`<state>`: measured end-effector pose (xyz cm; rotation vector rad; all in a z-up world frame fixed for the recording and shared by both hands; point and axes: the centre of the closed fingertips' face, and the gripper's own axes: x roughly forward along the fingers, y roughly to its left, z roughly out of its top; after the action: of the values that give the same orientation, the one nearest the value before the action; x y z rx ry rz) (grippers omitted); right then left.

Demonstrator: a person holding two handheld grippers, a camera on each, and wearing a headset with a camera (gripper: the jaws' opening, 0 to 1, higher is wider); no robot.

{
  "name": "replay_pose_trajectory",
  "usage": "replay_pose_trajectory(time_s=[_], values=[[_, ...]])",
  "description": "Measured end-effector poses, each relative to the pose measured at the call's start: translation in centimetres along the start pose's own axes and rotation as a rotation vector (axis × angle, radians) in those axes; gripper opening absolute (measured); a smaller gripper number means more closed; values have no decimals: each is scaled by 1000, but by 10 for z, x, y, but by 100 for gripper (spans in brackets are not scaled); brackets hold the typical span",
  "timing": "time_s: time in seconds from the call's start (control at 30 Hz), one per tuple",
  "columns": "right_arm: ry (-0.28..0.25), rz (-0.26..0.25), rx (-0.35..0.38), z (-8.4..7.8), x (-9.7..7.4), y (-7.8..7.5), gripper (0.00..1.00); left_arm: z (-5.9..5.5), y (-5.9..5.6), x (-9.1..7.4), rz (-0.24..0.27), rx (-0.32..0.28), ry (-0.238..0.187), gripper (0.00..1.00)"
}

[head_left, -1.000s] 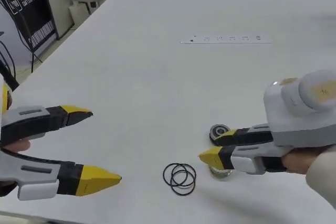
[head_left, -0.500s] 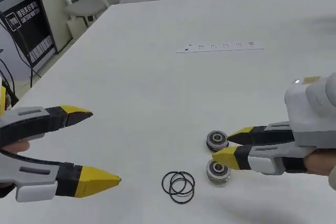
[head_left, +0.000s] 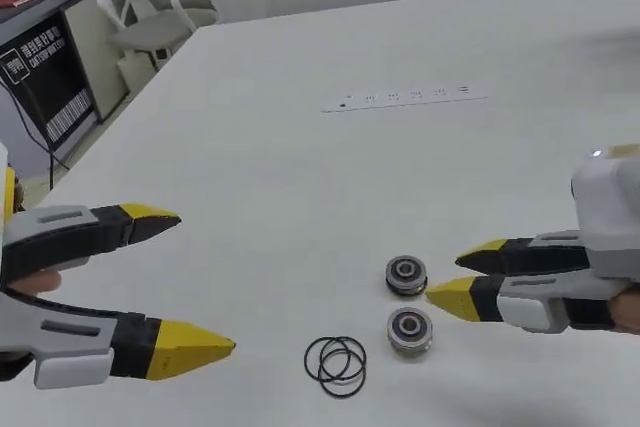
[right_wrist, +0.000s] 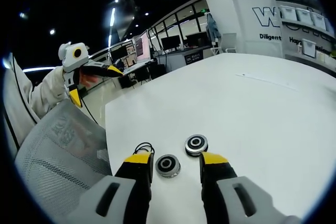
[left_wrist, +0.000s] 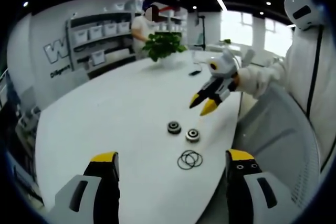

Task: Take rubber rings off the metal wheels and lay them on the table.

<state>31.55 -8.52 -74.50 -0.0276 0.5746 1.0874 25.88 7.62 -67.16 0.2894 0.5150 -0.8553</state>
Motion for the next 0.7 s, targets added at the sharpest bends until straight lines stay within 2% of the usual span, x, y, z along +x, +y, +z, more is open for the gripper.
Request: replay_pose_trajectory(time_s=[0.33,0.7], values=[[-22,-31,40,-10,-10,-8,33,11,0,12,-17,21,-6,83],[-56,-57,85,-17,-18,-18,33,33,3,33,-30,73,-19,78]])
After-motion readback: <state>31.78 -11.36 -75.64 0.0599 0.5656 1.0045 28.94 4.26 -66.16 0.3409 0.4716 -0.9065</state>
